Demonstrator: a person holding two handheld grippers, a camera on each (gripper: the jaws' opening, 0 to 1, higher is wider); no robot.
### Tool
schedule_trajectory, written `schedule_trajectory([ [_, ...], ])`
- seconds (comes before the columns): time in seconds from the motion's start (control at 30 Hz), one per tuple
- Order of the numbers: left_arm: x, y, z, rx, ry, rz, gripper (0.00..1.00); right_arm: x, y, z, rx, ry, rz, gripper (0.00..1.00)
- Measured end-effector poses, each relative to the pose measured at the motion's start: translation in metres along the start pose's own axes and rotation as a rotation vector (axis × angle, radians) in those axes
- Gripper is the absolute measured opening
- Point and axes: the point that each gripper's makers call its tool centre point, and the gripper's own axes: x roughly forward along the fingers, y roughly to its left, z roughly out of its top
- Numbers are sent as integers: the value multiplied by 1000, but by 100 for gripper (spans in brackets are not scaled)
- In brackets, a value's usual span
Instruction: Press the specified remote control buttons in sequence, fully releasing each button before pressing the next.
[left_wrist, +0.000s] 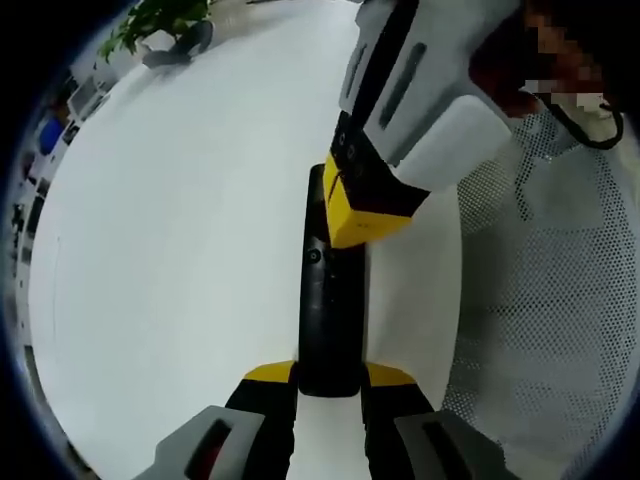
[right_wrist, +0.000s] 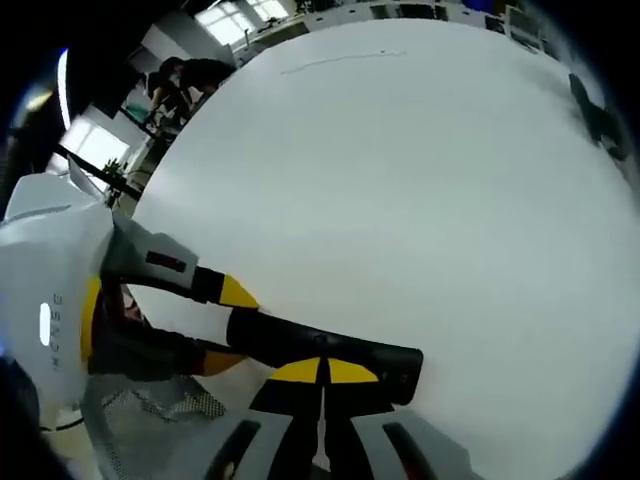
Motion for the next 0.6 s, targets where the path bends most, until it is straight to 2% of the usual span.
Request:
schedule_trajectory([
  [0.27, -1, 0, 0, -8, -29, 6, 24, 0, -2, -1, 5, 20, 5, 0],
  [0.33, 0, 0, 0, -9, -33, 6, 24, -2, -3, -4, -4, 43, 3, 0],
  [0.6, 1, 0, 0, 0, -8, 4, 24, -3, -5, -11, -3, 64, -1, 0],
])
